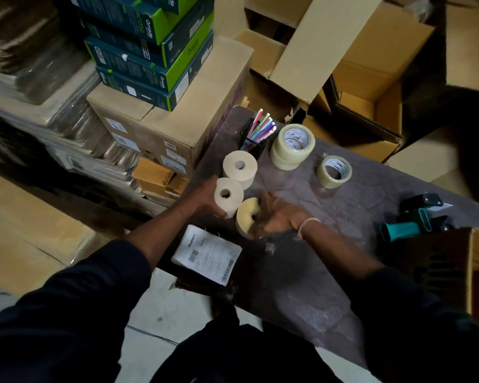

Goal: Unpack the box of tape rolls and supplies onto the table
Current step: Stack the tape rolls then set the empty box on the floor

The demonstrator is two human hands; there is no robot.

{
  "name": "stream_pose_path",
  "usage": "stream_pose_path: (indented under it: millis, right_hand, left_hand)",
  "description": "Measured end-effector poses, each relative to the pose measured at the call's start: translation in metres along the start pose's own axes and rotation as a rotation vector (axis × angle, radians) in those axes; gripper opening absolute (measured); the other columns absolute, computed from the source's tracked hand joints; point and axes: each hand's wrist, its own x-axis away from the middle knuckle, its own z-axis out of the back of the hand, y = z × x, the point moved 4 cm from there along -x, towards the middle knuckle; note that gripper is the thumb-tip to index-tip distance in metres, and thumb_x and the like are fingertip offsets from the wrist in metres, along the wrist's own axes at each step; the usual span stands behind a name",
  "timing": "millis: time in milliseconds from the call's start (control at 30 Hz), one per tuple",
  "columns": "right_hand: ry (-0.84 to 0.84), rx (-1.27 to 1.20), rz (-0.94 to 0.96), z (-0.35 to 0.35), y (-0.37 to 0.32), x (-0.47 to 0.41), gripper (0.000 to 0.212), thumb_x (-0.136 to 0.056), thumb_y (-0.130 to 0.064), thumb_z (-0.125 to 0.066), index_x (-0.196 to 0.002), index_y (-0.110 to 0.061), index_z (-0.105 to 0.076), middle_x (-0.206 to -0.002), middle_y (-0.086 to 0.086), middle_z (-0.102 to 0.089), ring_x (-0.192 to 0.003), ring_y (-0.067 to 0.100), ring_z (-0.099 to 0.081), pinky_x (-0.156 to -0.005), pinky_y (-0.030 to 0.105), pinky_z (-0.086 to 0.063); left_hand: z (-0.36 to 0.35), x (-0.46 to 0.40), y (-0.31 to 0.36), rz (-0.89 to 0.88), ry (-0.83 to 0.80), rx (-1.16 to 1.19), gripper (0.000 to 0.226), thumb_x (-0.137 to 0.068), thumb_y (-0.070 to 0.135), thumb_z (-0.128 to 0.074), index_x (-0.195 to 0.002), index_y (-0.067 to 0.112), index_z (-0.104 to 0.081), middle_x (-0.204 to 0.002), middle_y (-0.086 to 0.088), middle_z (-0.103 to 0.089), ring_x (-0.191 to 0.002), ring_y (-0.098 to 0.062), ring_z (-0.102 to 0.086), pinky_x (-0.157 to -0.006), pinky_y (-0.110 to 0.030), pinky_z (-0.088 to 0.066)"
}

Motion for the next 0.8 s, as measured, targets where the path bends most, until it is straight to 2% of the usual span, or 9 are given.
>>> stream_pose_path:
  millis: [67, 200, 267, 333, 433, 533, 600, 667, 800]
  right_hand:
    - [0.116, -0.014, 0.012, -0.014, -0.003, -0.001, 0.099, -0.049, -0.059, -0.087, -0.126, -0.018, -0.041, -0.115, -0.001, -0.047, -0.095, 0.018, -0.05, -0.076, 0.031, -0.048]
    - [0.258, -0.132, 0.004, -0.021, 0.002, -0.003, 0.081, -0.053, -0.048, -0.088, -0.113, -0.014, -0.046, -0.11, 0.004, -0.055, -0.087, 0.019, -0.055, -0.067, 0.03, -0.044]
    - [0.299, -0.141, 0.003, -0.016, 0.007, -0.006, 0.082, -0.056, -0.046, -0.088, -0.118, -0.011, -0.048, -0.114, 0.008, -0.055, -0.092, 0.022, -0.057, -0.073, 0.033, -0.049]
    - [0.338, -0.157, -0.031, -0.008, 0.014, -0.015, 0.089, -0.057, -0.046, -0.088, -0.127, -0.009, -0.047, -0.118, 0.012, -0.054, -0.098, 0.029, -0.059, -0.079, 0.034, -0.05]
    - [0.374, -0.196, -0.092, 0.004, 0.021, -0.031, 0.087, -0.058, -0.044, -0.088, -0.128, -0.007, -0.049, -0.119, 0.014, -0.051, -0.097, 0.028, -0.056, -0.077, 0.028, -0.042]
    - [0.331, -0.216, -0.087, 0.012, 0.02, -0.04, 0.094, -0.059, -0.042, -0.09, -0.136, -0.01, -0.046, -0.124, 0.013, -0.049, -0.108, 0.029, -0.053, -0.082, 0.028, -0.04]
    - [0.31, -0.224, -0.078, 0.012, 0.019, -0.043, 0.098, -0.058, -0.043, -0.09, -0.138, -0.011, -0.044, -0.125, 0.013, -0.049, -0.109, 0.029, -0.053, -0.085, 0.028, -0.04]
    - [0.304, -0.235, -0.064, 0.012, 0.021, -0.042, 0.104, -0.054, -0.046, -0.092, -0.139, -0.013, -0.043, -0.127, 0.011, -0.048, -0.112, 0.026, -0.051, -0.095, 0.031, -0.045]
    - [0.295, -0.301, -0.047, 0.01, 0.028, -0.035, 0.111, -0.052, -0.04, -0.096, -0.143, -0.011, -0.039, -0.128, 0.007, -0.046, -0.117, 0.022, -0.046, -0.102, 0.031, -0.04]
  left_hand:
    - [-0.001, -0.003, -0.001, -0.004, -0.005, 0.003, 0.089, -0.058, 0.031, -0.096, -0.128, 0.014, -0.044, -0.124, -0.004, -0.058, -0.107, -0.017, -0.054, -0.08, -0.033, -0.042]
    - [0.0, -0.004, 0.001, -0.006, -0.036, -0.011, 0.089, -0.06, 0.024, -0.095, -0.131, 0.011, -0.043, -0.127, -0.005, -0.056, -0.109, -0.017, -0.051, -0.083, -0.032, -0.039]
    - [0.001, -0.004, 0.001, -0.003, -0.041, -0.017, 0.09, -0.06, 0.025, -0.095, -0.132, 0.012, -0.043, -0.13, -0.007, -0.056, -0.113, -0.02, -0.052, -0.084, -0.033, -0.039]
    - [0.001, -0.003, 0.001, -0.003, -0.037, -0.022, 0.091, -0.06, 0.026, -0.095, -0.133, 0.013, -0.043, -0.131, -0.007, -0.056, -0.109, -0.017, -0.05, -0.083, -0.033, -0.039]
    - [0.0, -0.003, 0.001, -0.002, -0.035, -0.03, 0.091, -0.059, 0.028, -0.096, -0.132, 0.014, -0.043, -0.13, -0.007, -0.057, -0.11, -0.017, -0.052, -0.083, -0.034, -0.04]
    - [0.001, -0.003, 0.003, 0.003, -0.018, -0.053, 0.092, -0.057, 0.031, -0.096, -0.132, 0.014, -0.045, -0.13, -0.007, -0.059, -0.117, -0.025, -0.056, -0.085, -0.034, -0.042]
    - [0.001, -0.003, 0.004, 0.006, -0.009, -0.075, 0.092, -0.057, 0.034, -0.096, -0.131, 0.014, -0.046, -0.129, -0.008, -0.06, -0.116, -0.026, -0.057, -0.084, -0.034, -0.041]
    - [0.0, -0.005, 0.004, 0.012, -0.012, -0.084, 0.092, -0.056, 0.035, -0.097, -0.129, 0.014, -0.046, -0.127, -0.007, -0.06, -0.115, -0.025, -0.058, -0.083, -0.033, -0.041]
    - [-0.001, -0.007, 0.003, 0.039, -0.069, -0.099, 0.096, -0.058, 0.036, -0.096, -0.133, 0.013, -0.041, -0.132, -0.008, -0.056, -0.121, -0.027, -0.055, -0.085, -0.034, -0.04]
